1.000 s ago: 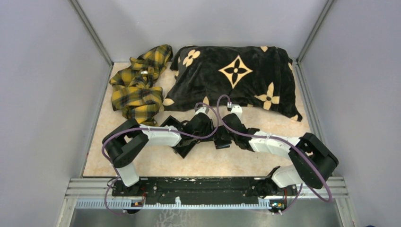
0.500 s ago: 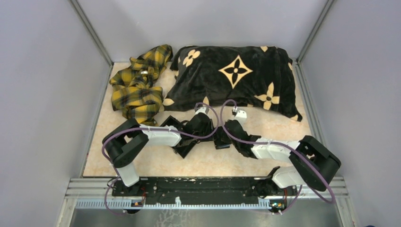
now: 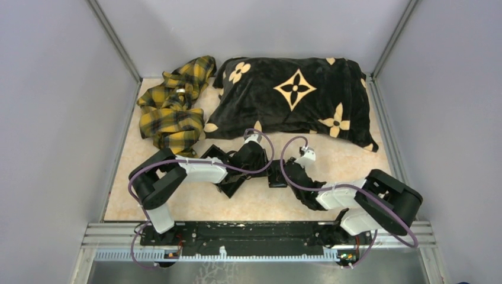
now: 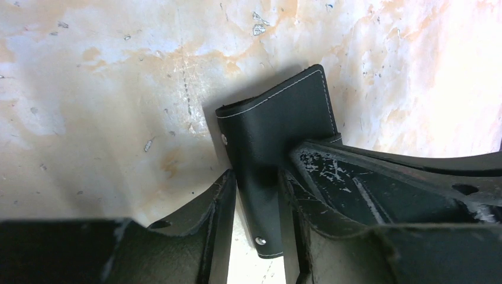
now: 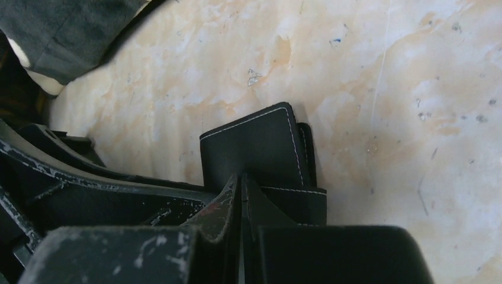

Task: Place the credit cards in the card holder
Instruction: Close the card holder at the center of the board.

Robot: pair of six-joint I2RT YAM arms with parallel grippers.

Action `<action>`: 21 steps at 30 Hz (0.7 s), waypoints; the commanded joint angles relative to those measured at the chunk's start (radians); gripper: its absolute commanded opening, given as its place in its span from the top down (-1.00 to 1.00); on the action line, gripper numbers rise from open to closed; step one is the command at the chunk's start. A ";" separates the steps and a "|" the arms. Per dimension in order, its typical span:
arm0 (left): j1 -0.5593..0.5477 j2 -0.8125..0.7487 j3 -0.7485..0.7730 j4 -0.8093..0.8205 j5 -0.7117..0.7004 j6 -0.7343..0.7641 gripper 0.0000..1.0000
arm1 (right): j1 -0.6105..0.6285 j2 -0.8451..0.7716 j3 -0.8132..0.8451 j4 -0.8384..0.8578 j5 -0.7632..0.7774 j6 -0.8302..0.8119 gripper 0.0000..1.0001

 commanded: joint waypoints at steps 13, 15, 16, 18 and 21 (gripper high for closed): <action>-0.010 0.015 -0.042 -0.115 0.008 0.005 0.07 | 0.204 0.145 -0.077 -0.177 0.152 0.184 0.78; -0.011 0.006 -0.038 -0.113 0.003 0.005 -0.02 | 0.197 0.051 -0.025 -0.305 0.194 0.145 0.55; -0.011 0.003 -0.034 -0.113 0.000 0.009 -0.06 | 0.185 0.011 -0.010 -0.341 0.203 0.123 0.46; -0.010 -0.005 -0.029 -0.116 -0.007 0.012 -0.11 | 0.151 -0.068 0.002 -0.382 0.202 0.078 0.33; -0.010 -0.020 -0.027 -0.112 -0.013 0.018 -0.13 | 0.096 -0.167 0.017 -0.425 0.181 0.007 0.22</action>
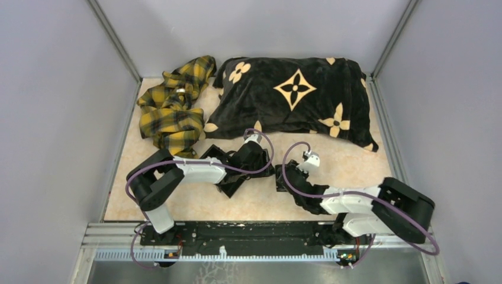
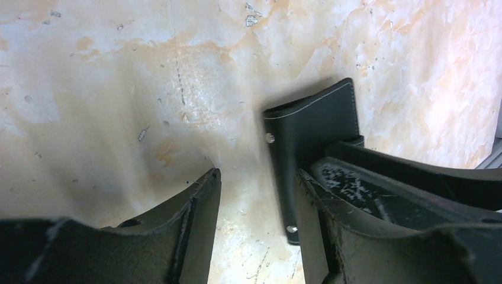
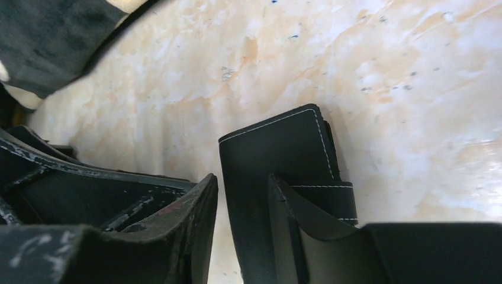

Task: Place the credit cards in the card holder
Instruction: Close the card holder at the center of the board.

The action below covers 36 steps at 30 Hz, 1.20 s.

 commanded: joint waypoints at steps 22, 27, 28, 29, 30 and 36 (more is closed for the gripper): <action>-0.007 -0.010 -0.020 -0.074 -0.010 0.044 -0.14 | -0.128 -0.281 0.122 -0.299 -0.117 -0.344 0.18; -0.007 -0.009 -0.023 -0.065 -0.004 0.052 -0.14 | -0.130 -0.309 0.145 -0.328 -0.100 -0.363 0.18; -0.007 -0.009 -0.025 -0.061 -0.001 0.052 -0.15 | -0.130 -0.319 0.145 -0.338 -0.097 -0.364 0.18; -0.008 -0.010 -0.029 -0.056 0.002 0.053 -0.14 | -0.130 -0.331 0.149 -0.359 -0.088 -0.361 0.18; -0.009 -0.010 -0.032 -0.050 0.005 0.055 -0.14 | -0.129 -0.342 0.155 -0.399 -0.074 -0.351 0.18; -0.029 0.024 -0.025 0.036 0.099 0.102 -0.15 | -0.130 -0.391 0.186 -0.627 -0.009 -0.275 0.21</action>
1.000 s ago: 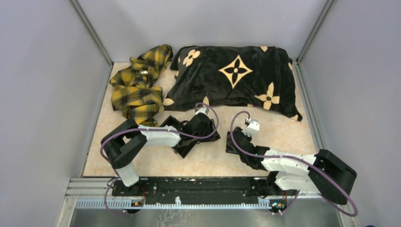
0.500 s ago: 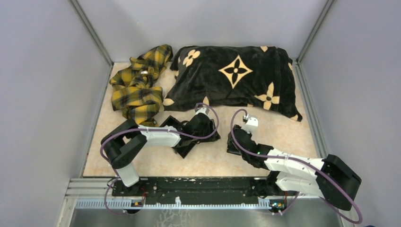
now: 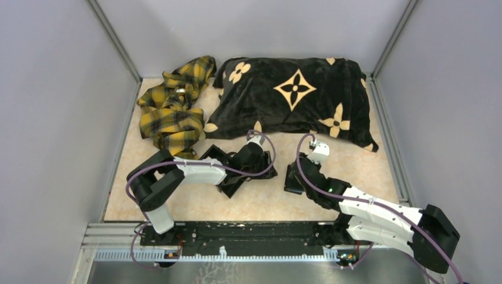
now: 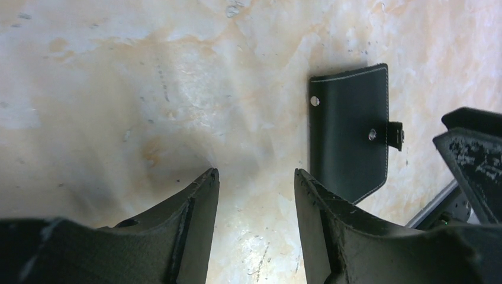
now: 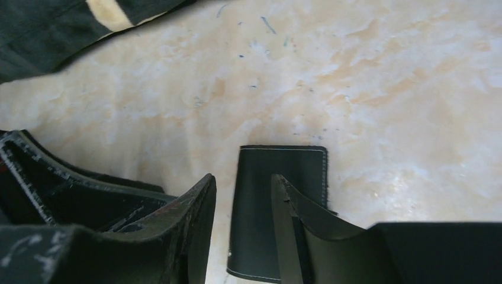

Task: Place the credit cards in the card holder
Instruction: Close the card holder at the center of the board.

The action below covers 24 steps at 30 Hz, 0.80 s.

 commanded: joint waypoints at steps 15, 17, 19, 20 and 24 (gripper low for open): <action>-0.038 0.140 0.074 0.060 0.192 0.119 -0.15 | -0.006 0.076 0.122 -0.387 0.022 0.174 0.29; -0.039 0.150 0.077 0.061 0.193 0.117 -0.14 | -0.007 0.084 0.122 -0.386 0.018 0.175 0.38; -0.039 0.160 0.081 0.063 0.195 0.117 -0.14 | -0.007 0.092 0.121 -0.385 0.015 0.176 0.46; -0.039 0.164 0.081 0.064 0.196 0.117 -0.14 | -0.005 0.095 0.121 -0.382 0.014 0.175 0.49; -0.039 0.172 0.086 0.065 0.197 0.118 -0.14 | -0.006 0.107 0.125 -0.376 0.015 0.173 0.55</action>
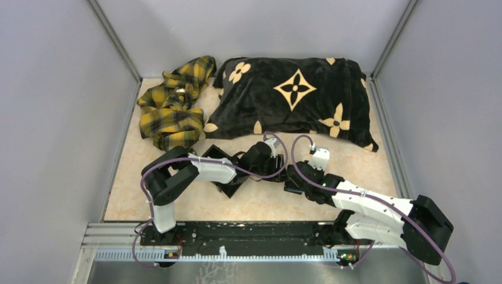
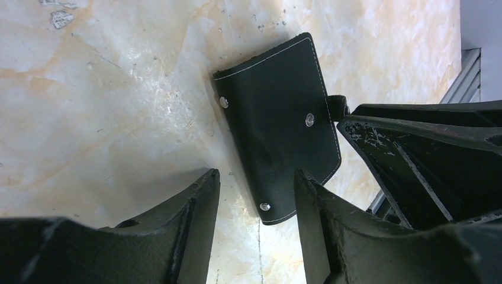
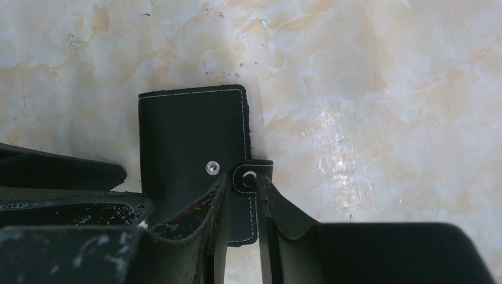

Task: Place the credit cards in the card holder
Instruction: Close the card holder at the center of the board.

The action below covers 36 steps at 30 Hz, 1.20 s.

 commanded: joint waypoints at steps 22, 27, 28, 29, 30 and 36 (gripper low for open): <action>-0.007 0.061 -0.002 -0.049 0.005 0.025 -0.13 | -0.002 0.039 0.081 -0.022 0.016 -0.004 0.46; -0.007 0.064 -0.007 -0.044 0.009 0.021 -0.12 | -0.001 0.035 0.083 -0.032 0.017 -0.004 0.74; -0.008 0.065 -0.008 -0.042 0.010 0.020 -0.12 | -0.002 0.037 0.084 -0.035 0.017 -0.005 0.77; -0.008 0.066 -0.008 -0.041 0.011 0.020 -0.12 | -0.002 0.040 0.085 -0.038 0.017 -0.002 0.79; -0.007 0.067 -0.008 -0.039 0.012 0.021 -0.12 | -0.002 0.041 0.084 -0.037 0.015 -0.002 0.81; -0.007 0.066 -0.010 -0.039 0.015 0.020 -0.12 | -0.002 0.055 0.081 -0.044 0.006 0.003 0.78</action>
